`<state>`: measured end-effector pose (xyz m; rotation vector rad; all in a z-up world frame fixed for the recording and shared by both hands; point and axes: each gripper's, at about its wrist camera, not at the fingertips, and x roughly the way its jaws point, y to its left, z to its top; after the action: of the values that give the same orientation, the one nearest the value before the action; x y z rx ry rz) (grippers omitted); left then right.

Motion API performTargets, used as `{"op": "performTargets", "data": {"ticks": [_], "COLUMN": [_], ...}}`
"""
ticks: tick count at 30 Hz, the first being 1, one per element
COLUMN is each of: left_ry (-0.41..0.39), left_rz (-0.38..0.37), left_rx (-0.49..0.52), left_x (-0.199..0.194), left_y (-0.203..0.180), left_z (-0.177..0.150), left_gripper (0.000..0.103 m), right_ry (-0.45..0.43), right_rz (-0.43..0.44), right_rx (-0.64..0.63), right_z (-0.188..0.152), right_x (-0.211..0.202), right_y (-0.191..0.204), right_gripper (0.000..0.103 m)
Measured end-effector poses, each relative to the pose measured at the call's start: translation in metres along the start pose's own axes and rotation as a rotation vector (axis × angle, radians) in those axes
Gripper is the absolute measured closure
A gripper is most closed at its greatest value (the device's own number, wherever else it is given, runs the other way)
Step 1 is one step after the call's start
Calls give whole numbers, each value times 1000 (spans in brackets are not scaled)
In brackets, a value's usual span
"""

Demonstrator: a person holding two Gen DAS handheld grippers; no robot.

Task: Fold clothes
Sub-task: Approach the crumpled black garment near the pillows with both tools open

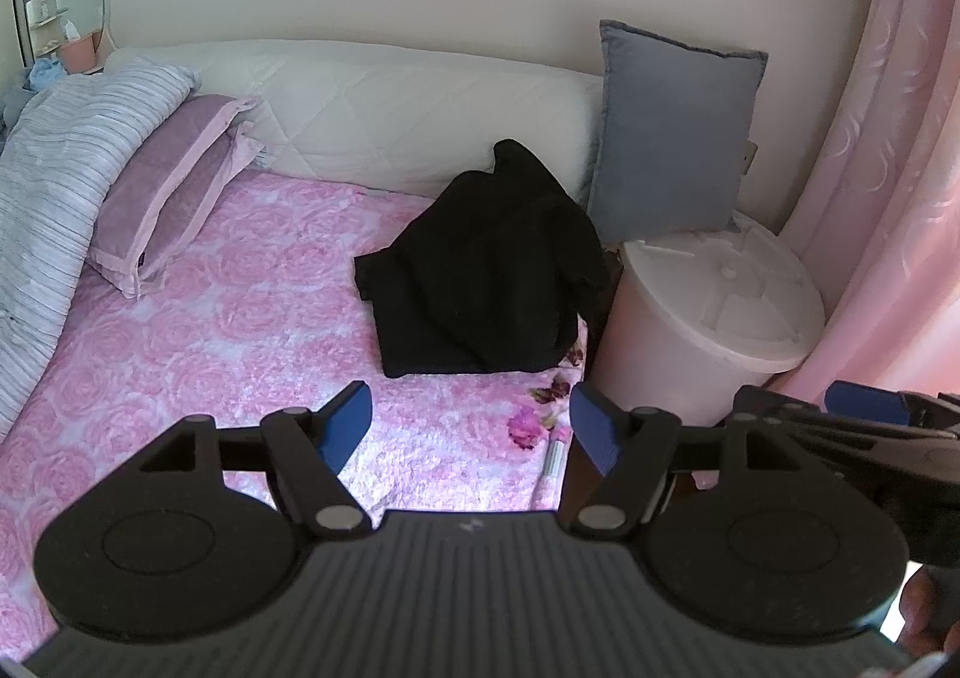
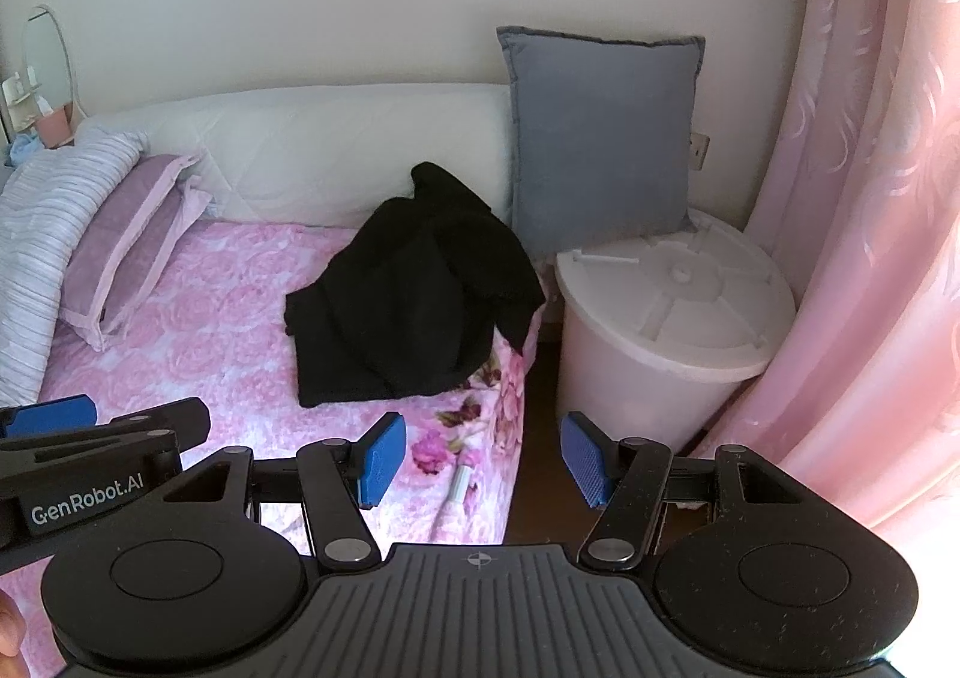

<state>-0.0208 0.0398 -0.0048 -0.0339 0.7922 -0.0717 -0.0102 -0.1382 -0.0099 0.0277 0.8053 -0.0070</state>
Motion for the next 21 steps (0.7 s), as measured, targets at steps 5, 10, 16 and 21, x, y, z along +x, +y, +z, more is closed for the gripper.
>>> {"op": "performTargets", "data": {"ticks": [5, 10, 16, 21], "left_ry": [25, 31, 44, 64], "left_rz": [15, 40, 68, 77], "left_rx": [-12, -34, -66, -85], "left_x": [3, 4, 10, 20], "left_y": [9, 22, 35, 37], "left_z": [0, 1, 5, 10], "left_gripper": [32, 32, 32, 32], "right_ry": [6, 13, 29, 49], "right_rz": [15, 35, 65, 86], "right_rx": [-8, -34, -66, -83], "right_z": [4, 8, 11, 15], "right_x": [4, 12, 25, 39], "right_y": [5, 13, 23, 25], "right_gripper": [42, 42, 42, 42]}}
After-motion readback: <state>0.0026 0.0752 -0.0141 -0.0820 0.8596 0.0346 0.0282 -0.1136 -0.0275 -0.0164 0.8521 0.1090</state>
